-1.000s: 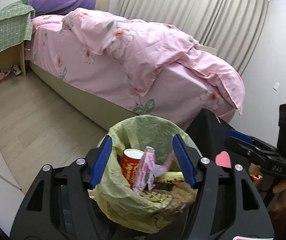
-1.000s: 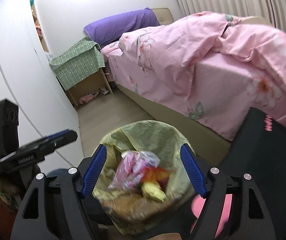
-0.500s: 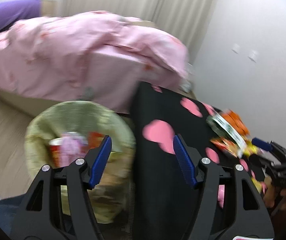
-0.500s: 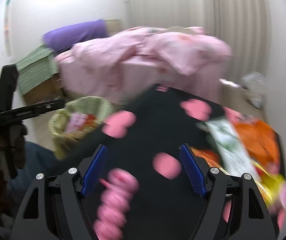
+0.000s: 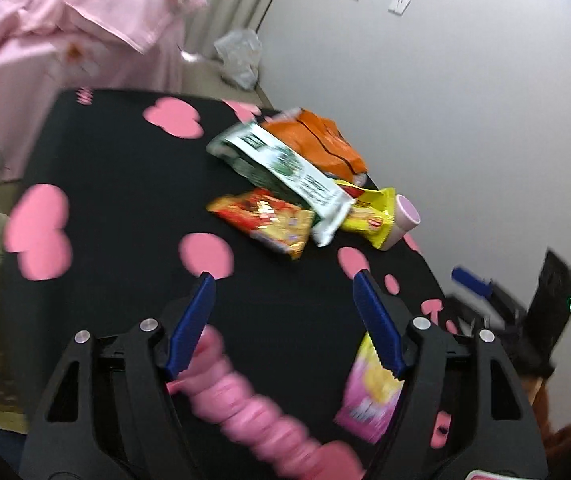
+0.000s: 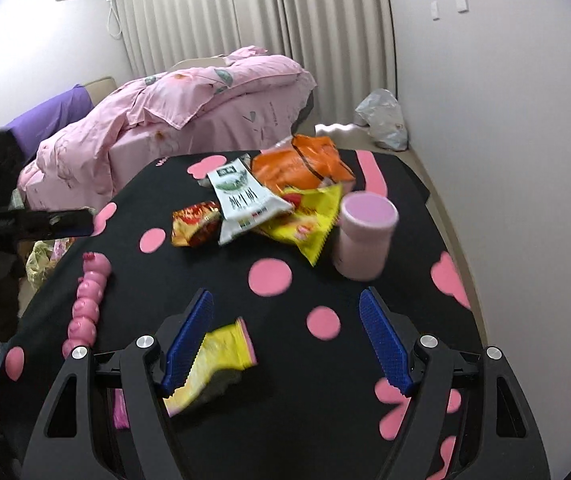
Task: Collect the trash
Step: 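Grasp the red-gold wrapper with the left tool while the right tool grasps the yellow chip bag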
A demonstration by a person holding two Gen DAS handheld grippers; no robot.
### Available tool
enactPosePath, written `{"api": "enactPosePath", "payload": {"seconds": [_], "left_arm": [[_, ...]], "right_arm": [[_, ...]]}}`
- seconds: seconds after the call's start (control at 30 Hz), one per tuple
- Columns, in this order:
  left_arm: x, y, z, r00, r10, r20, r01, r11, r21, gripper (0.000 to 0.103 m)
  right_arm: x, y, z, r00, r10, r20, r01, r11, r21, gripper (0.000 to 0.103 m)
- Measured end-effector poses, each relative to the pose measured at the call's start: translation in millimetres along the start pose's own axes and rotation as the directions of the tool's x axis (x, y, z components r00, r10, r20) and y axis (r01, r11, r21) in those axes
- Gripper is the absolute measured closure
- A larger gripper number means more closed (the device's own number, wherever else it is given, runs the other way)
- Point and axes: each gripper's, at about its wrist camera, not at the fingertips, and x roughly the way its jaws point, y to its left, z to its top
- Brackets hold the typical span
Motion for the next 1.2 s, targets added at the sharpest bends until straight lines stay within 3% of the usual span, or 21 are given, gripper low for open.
{"api": "enactPosePath", "payload": {"seconds": [0.2, 0.3, 0.4, 0.53, 0.9, 1.07, 1.2], "left_arm": [[67.3, -19.8, 20.8, 0.99, 0.127, -0.065, -0.126, 0.992, 0.02, 0.036], [90.8, -9.4, 30.6, 0.986, 0.115, -0.122, -0.124, 0.99, -0.069, 0.054], [89.2, 0.0, 35.1, 0.99, 0.107, -0.092, -0.116, 0.988, -0.105, 0.077], [79.5, 8.7, 34.0, 0.987, 0.142, -0.069, -0.148, 0.985, -0.091, 0.084], [23.4, 47.7, 27.1, 0.965, 0.262, -0.014, -0.262, 0.965, -0.003, 0.084], [15.9, 67.1, 16.5, 0.963, 0.267, -0.027, -0.267, 0.964, -0.004, 0.081], [6.4, 85.3, 9.3, 0.954, 0.301, -0.012, -0.301, 0.953, -0.043, 0.064]], "right_arm": [[-3.1, -1.7, -23.4, 0.999, 0.03, -0.028, -0.029, 0.999, 0.033, 0.031], [-3.5, 4.2, -32.2, 0.995, 0.074, -0.064, -0.072, 0.997, 0.031, 0.031], [-4.4, 11.1, -37.2, 0.982, 0.166, -0.094, -0.163, 0.986, 0.047, 0.031], [2.6, 21.4, -41.4, 0.96, 0.241, -0.14, -0.233, 0.97, 0.075, 0.031], [40.3, 52.7, -32.8, 0.914, 0.319, -0.25, -0.314, 0.947, 0.059, 0.031], [71.5, 70.0, -11.0, 0.93, 0.243, -0.277, -0.263, 0.964, -0.036, 0.031], [91.6, 81.0, 0.5, 0.949, 0.121, -0.29, -0.174, 0.971, -0.163, 0.031]]}}
